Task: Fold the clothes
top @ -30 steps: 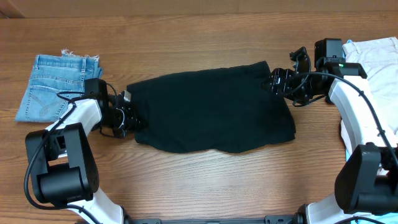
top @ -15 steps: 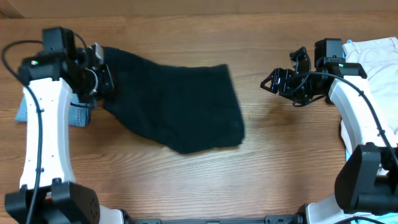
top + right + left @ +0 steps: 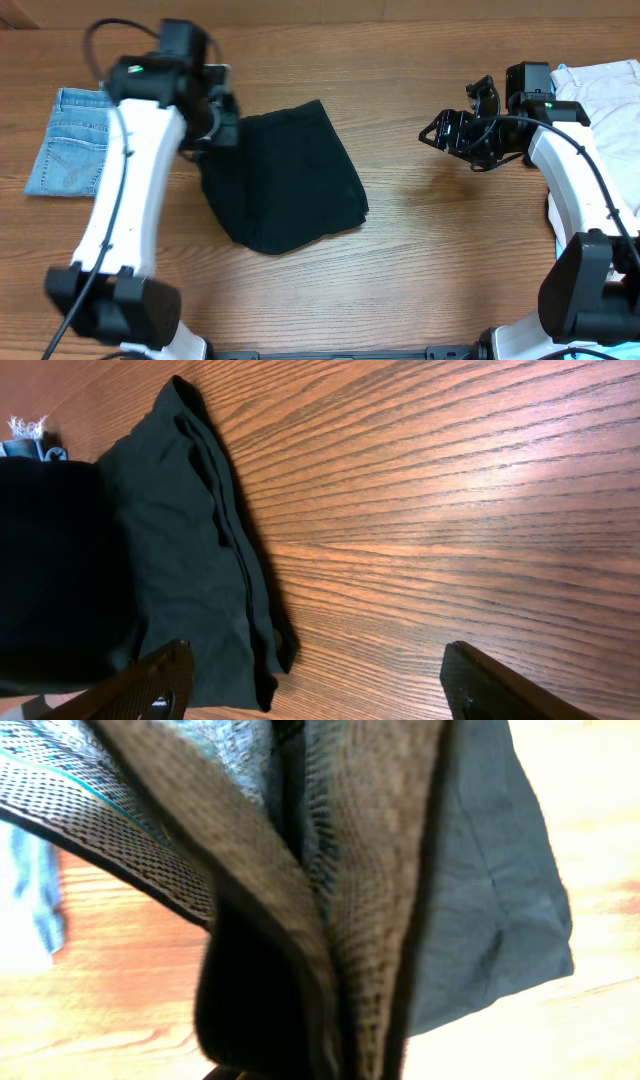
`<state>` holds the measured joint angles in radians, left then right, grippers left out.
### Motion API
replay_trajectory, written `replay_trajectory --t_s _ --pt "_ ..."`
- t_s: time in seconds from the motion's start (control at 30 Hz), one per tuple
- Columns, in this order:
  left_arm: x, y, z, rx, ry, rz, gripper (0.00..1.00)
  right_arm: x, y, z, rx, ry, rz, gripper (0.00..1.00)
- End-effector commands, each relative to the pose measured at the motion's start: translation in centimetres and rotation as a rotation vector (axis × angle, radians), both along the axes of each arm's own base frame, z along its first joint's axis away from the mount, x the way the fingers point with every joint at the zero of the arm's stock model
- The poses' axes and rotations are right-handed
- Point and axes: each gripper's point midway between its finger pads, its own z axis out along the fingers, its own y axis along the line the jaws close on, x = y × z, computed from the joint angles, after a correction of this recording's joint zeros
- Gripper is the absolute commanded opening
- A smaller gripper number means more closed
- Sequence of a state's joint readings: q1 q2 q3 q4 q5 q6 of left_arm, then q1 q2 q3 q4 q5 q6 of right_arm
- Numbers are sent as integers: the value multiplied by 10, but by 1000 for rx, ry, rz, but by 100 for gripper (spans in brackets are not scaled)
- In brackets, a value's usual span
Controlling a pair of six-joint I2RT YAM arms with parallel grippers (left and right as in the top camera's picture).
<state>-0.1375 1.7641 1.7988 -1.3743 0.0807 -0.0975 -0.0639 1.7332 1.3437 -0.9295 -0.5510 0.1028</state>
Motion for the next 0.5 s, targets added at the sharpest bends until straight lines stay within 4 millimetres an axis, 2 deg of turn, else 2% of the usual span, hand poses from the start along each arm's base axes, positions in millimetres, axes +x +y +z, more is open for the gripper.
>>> replay_trajectory --t_s 0.0,0.13,0.27,0.37,0.4,0.47 --pt "9 -35 -29 40 55 -64 4 2 0 6 12 -13 -2 83" --pt "9 -76 -52 35 86 -127 4 2 0 6 12 -13 -1 83" --pt "-3 -120 -67 48 98 -208 4 2 0 6 12 -13 -2 83" --pt "-6 -141 -81 54 109 -237 11 2 0 6 12 -13 -1 83" --pt "-6 -146 -86 54 113 -235 17 2 0 6 12 -12 -1 83" --pt "-5 -158 -97 44 125 -238 47 1 0 5 12 -9 -1 83"
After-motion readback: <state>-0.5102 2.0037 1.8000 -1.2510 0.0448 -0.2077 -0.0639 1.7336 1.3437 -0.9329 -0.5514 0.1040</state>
